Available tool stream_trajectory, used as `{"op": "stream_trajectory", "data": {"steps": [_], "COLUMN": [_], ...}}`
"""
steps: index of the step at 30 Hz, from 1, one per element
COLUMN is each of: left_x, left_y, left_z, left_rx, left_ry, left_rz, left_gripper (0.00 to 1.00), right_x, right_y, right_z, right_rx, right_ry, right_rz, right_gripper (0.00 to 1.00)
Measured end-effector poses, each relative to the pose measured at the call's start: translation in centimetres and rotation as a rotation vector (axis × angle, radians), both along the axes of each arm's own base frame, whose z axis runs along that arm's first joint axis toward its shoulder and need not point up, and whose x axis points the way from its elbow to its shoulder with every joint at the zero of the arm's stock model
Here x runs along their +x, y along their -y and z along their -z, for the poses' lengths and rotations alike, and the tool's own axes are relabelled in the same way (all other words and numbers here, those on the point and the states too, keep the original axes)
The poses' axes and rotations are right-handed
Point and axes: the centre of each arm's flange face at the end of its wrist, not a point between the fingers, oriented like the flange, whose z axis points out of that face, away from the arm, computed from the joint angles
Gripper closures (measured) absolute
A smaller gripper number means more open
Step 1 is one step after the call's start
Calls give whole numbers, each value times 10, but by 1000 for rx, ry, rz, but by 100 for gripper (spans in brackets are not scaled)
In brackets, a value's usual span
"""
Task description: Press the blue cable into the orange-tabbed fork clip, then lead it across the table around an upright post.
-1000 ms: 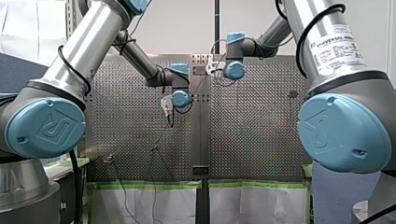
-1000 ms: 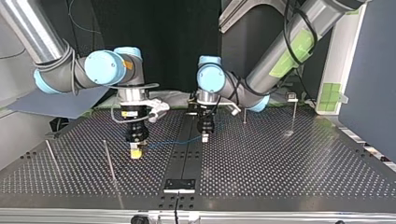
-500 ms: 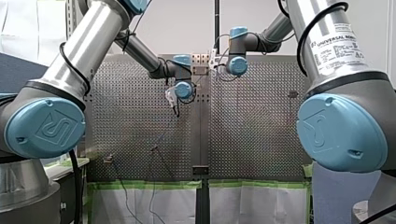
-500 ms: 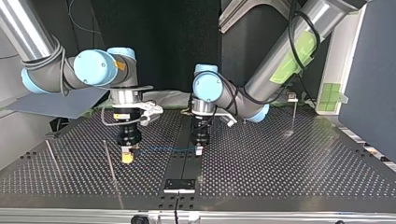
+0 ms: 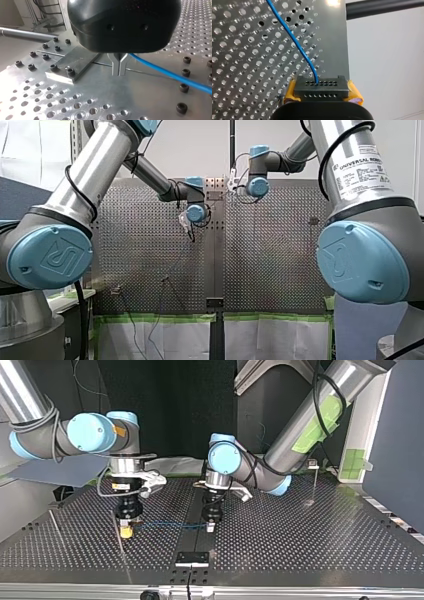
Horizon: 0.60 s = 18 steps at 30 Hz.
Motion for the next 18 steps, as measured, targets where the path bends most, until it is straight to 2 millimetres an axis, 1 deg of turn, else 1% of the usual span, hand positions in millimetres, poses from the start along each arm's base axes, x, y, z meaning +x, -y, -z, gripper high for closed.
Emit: {"op": "stream_trajectory", "data": {"steps": [4,11,18], "left_x": [1,6,9], "left_y": [5,11,15], "left_z": [-8,-27,-37], "left_rx": [-14,-49,-79], "left_ry": [12,37,48], "left_rz": [20,37,65], "left_gripper": [100,100,100], "right_x": [-4,-10,-17], "right_y": [3,7,12], "right_z": [-1,-3,-6], "right_rx": [0,-1,-1], "right_ry": [1,6,9], "right_rz": [7,17,29], "right_gripper": [100,100,100]}}
